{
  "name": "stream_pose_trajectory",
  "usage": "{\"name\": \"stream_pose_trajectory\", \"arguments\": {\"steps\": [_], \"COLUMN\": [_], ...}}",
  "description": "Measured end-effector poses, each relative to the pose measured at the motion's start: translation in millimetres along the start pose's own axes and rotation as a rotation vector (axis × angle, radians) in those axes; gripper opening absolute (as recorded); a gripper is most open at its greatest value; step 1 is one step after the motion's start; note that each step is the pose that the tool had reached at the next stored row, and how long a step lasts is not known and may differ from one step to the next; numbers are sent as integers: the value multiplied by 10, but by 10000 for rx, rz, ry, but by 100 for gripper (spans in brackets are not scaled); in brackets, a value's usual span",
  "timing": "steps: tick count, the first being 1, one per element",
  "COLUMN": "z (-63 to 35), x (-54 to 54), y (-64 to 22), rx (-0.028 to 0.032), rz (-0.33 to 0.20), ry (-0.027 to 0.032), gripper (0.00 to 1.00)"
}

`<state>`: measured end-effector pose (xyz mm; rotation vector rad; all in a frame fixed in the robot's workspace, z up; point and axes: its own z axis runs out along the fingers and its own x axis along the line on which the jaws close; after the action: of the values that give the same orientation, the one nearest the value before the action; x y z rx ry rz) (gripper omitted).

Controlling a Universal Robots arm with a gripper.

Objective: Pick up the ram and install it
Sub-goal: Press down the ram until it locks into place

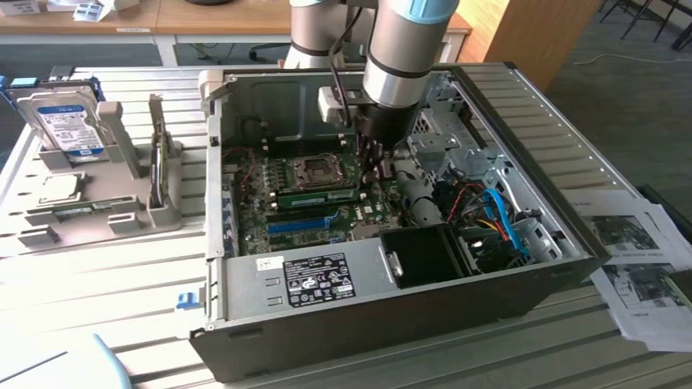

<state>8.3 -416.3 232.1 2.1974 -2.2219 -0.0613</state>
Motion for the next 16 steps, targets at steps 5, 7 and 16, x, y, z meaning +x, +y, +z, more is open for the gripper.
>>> {"name": "stream_pose_trajectory", "arguments": {"steps": [5, 7, 16], "z": [21, 26, 28], "x": [0, 1, -16], "y": [-1, -1, -1], "rx": [0, -1, 0], "rz": [0, 0, 1], "ry": [0, 2, 0], "gripper": [9, 9, 9]}}
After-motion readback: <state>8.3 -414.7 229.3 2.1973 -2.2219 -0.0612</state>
